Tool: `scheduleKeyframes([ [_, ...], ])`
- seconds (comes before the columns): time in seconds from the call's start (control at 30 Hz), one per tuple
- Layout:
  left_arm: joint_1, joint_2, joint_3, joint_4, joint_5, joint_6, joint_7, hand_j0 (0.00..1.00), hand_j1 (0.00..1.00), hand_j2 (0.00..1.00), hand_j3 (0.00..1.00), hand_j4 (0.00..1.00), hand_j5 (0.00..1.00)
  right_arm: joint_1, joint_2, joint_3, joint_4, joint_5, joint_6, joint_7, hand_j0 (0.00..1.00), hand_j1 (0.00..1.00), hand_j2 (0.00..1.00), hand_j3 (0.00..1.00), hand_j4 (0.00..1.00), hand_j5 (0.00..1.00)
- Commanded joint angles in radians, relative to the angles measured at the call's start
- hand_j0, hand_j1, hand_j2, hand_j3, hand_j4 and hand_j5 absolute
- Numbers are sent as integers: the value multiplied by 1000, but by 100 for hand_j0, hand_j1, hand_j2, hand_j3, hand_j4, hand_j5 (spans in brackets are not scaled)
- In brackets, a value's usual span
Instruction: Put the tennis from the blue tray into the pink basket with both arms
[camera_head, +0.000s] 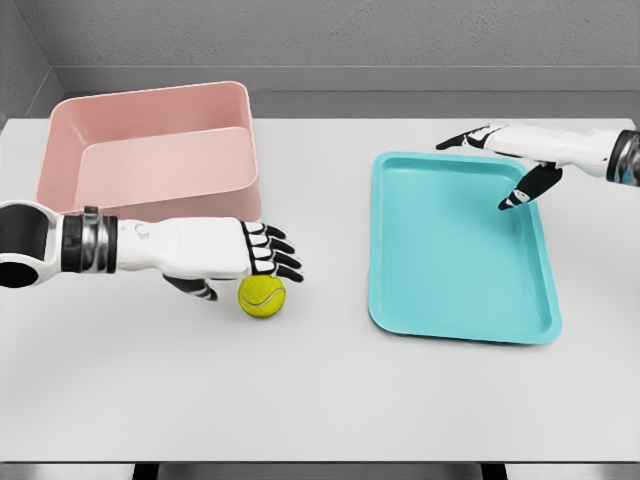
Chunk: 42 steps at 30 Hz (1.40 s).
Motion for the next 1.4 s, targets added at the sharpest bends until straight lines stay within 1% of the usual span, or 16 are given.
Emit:
scheduleKeyframes([
  [0.0,0,-4,-1,7,-16,2,1,100,100,100,100,100,100,0,-8,-2,0,-8,3,0,100,100,100,100,100,100],
  [0.1,0,-33,0,7,-25,2,1,100,100,100,100,100,100,2,-5,-2,1,-8,3,0,100,100,100,100,100,100],
  [0.23,14,-36,-1,40,-29,2,1,100,100,100,100,100,100,8,1,-2,1,-8,3,0,100,100,100,100,100,100],
  [0.4,28,-35,-6,39,-27,2,1,100,100,100,100,100,100,9,6,-4,6,-8,3,0,100,100,100,100,100,100],
  [0.47,35,-35,-8,39,-29,2,1,100,100,100,100,100,100,25,4,-41,9,-8,3,0,100,100,100,100,100,100],
  [0.6,35,-42,-4,40,-32,2,1,100,100,100,100,100,100,37,4,-59,9,-8,3,0,100,100,100,100,100,100],
  [0.63,37,-42,-4,40,-52,2,1,100,100,100,100,100,100,37,4,-59,9,-10,3,0,100,100,100,100,100,100],
  [0.67,40,-45,-3,40,-55,2,1,100,100,100,100,100,100,37,4,-59,9,-10,3,0,100,100,100,100,100,100],
  [0.73,41,-61,-4,40,-61,33,1,100,100,100,100,100,100,51,3,-59,9,-10,3,0,100,100,100,100,100,100],
  [0.97,43,-71,-4,40,-62,36,3,100,100,100,100,100,100,51,1,-62,9,-8,3,0,100,100,100,100,100,100],
  [1.0,48,-71,-6,42,-62,36,3,100,100,100,100,100,100,52,3,-82,7,-10,3,0,100,100,100,100,100,100],
  [1.07,55,-73,-3,57,-75,36,4,100,100,100,100,100,100,52,0,-85,7,-10,3,0,100,100,100,100,100,100],
  [1.13,57,-73,-3,59,-81,37,38,100,100,100,100,100,100,51,-13,-85,6,-8,3,0,100,100,100,100,100,100],
  [1.37,58,-79,-4,71,-82,43,38,100,100,100,100,100,100,49,-17,-91,6,-8,3,0,100,100,100,100,100,100],
])
